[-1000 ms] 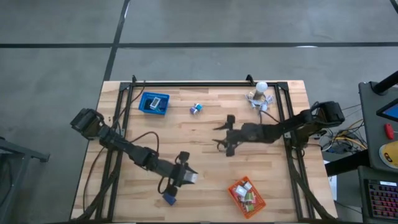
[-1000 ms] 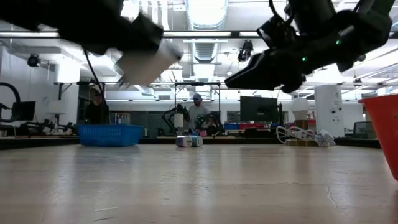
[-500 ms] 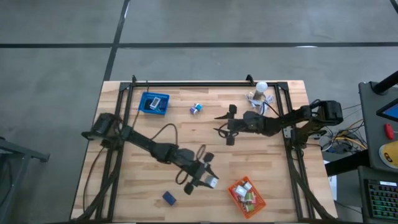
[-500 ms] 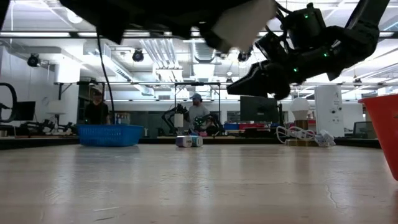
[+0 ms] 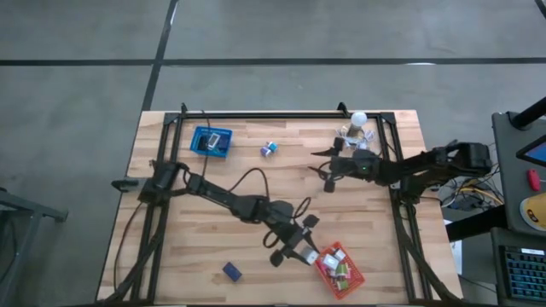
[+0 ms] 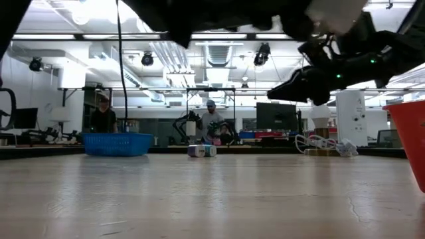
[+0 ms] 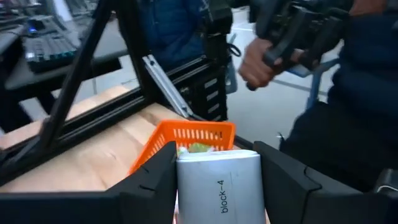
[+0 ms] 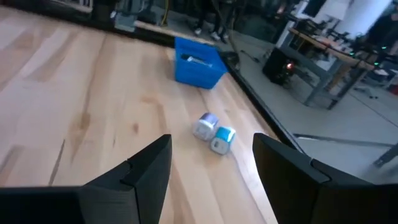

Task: Pick & Place Office items
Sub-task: Put the white charger adapter into the orange bin

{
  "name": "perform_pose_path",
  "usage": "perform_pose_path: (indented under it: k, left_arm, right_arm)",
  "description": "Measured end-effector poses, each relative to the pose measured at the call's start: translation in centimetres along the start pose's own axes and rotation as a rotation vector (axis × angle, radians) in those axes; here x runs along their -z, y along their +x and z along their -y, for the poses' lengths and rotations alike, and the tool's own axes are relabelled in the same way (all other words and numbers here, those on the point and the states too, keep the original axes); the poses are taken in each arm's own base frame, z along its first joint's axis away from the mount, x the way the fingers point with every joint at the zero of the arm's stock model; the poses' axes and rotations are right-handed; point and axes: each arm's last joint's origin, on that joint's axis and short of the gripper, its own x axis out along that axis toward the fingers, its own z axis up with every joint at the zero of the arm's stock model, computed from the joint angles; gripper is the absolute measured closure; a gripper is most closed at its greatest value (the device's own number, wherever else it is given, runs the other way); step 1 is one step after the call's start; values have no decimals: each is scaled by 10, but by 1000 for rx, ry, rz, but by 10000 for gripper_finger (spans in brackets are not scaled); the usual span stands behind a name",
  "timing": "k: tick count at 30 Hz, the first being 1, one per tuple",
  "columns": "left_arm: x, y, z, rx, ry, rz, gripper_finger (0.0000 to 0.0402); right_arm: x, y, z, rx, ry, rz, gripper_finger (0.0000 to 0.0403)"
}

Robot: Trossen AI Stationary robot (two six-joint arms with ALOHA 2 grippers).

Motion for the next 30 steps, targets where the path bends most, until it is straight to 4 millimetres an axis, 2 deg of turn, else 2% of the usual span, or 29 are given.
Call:
perform_pose_path:
  k: [6, 11, 16, 22, 30]
  left_arm:
    - [-4, 26, -15, 60, 23, 23, 229]
    - [-7, 48, -26, 141, 42, 68, 229]
    - [-1, 66, -35, 211, 46, 109, 229]
    - [3, 74, -46, 268, 43, 143, 229]
    - [16, 80, -49, 315, 43, 153, 229]
  right_arm:
    - [4, -18, 6, 29, 29, 28, 184]
    - [3, -23, 6, 37, 36, 45, 184]
    - [4, -23, 6, 38, 37, 36, 184]
    - [5, -23, 6, 48, 32, 31, 184]
    - [4, -23, 6, 53, 26, 31, 184]
